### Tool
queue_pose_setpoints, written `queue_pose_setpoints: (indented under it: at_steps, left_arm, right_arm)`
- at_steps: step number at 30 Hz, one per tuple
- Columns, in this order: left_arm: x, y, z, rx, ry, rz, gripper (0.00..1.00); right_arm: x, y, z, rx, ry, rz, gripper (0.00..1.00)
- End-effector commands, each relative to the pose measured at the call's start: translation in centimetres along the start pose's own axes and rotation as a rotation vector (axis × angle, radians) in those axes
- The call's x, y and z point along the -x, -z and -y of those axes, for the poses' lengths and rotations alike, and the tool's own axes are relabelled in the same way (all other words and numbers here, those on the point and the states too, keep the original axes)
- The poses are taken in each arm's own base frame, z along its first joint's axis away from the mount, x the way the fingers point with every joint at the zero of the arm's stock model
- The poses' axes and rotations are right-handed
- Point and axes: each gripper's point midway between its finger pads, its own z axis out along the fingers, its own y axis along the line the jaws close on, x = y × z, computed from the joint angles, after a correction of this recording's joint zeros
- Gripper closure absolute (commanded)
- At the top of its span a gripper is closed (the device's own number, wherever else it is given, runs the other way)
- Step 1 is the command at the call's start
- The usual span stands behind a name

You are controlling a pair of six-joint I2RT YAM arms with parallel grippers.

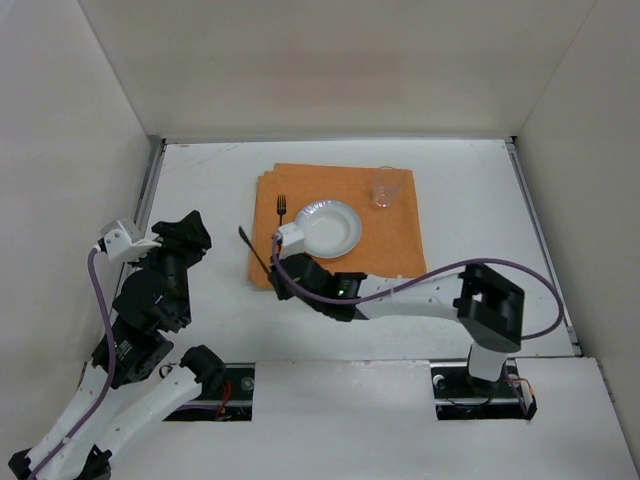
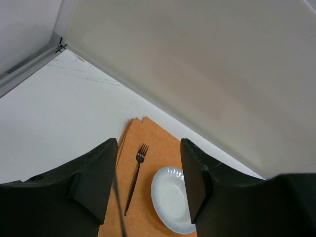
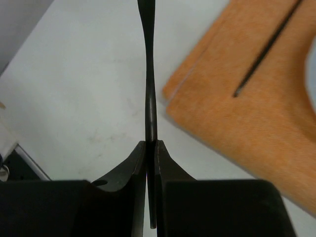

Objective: Set the dinner table for one person

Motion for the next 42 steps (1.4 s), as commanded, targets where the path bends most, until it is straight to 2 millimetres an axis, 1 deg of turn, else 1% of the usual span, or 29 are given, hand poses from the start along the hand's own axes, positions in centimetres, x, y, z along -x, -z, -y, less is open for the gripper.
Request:
queue_pose_setpoints:
  at_steps: [1,2,3,4,5,6,7,8,9,12,14,15,18,23,27,31,34,39,42]
  left_arm:
    - [-0.5,-0.4,2.1,-0.051,0.016,-0.023,0.49]
    - [-1.1,-0.5,2.4,-0.059,0.016,-0.036,0.49]
    - [-1.9,-0.7,2.8,-0.068,0.019,-0.051,0.49]
    - [-2.9,-1.0,3.2,-0.074,0.016,-0.068,0.48]
    - [-3.9,-1.1,3.6,-0.079,0.006,-0.086,0.48]
    - [-4.8,-1.2,3.9,-0.086,-0.003,-0.106,0.48]
    - [-5.5,-1.2,4.2,-0.096,-0.007,-0.125,0.48]
    - [-6.5,-1.1,4.5,-0.105,-0.010,-0.144,0.49]
    - [-7.4,-1.1,4.7,-0.107,-0.015,-0.158,0.49]
    - [-9.6,-1.2,5.2,-0.114,-0.035,-0.199,0.49]
    - [-10.7,-1.1,5.2,-0.114,-0.048,-0.223,0.49]
    - [-11.4,-0.9,5.2,-0.117,-0.051,-0.233,0.49]
    - [-12.7,-1.1,4.8,-0.104,-0.065,-0.252,0.49]
    - [-14.4,-1.1,4.1,-0.089,-0.083,-0.275,0.49]
    - [-15.1,-1.4,3.8,-0.078,-0.097,-0.289,0.49]
    - [-15.7,-1.6,3.3,-0.068,-0.086,-0.293,0.49]
    - [-16.1,-1.5,3.4,-0.078,-0.086,-0.307,0.49]
    - [-16.5,-1.6,3.0,-0.065,-0.086,-0.317,0.49]
    - [-16.8,-1.5,2.6,-0.068,-0.083,-0.318,0.49]
  right_arm:
    - [3.6,1.6,4.6,-0.048,-0.137,0.111,0.96]
    - [3.9,2.1,6.0,-0.071,-0.156,0.122,0.96]
    - [4.3,2.8,8.5,-0.110,-0.187,0.141,0.96]
    - [4.4,3.3,10.1,-0.136,-0.204,0.152,0.96]
    - [4.7,4.0,12.7,-0.181,-0.235,0.168,0.96]
    - [4.7,4.6,14.7,-0.214,-0.262,0.178,0.96]
    - [4.6,5.0,16.1,-0.239,-0.281,0.184,0.95]
    - [4.5,5.7,18.3,-0.282,-0.308,0.193,0.95]
    - [4.4,6.3,20.0,-0.315,-0.325,0.201,0.95]
    - [4.1,7.3,24.1,-0.390,-0.373,0.216,0.94]
    - [3.6,7.3,26.2,-0.424,-0.393,0.209,0.94]
    - [3.3,7.2,27.0,-0.434,-0.398,0.197,0.94]
    - [2.5,6.5,28.6,-0.454,-0.402,0.163,0.94]
    - [2.0,5.5,30.9,-0.491,-0.404,0.142,0.94]
    - [2.4,4.7,30.8,-0.466,-0.363,0.127,0.94]
    - [1.9,4.1,30.9,-0.464,-0.356,0.106,0.94]
    - [1.5,3.3,30.7,-0.447,-0.363,0.092,0.94]
    - [0.9,2.2,31.2,-0.464,-0.379,0.085,0.94]
    - [1.0,2.0,31.7,-0.490,-0.386,0.093,0.94]
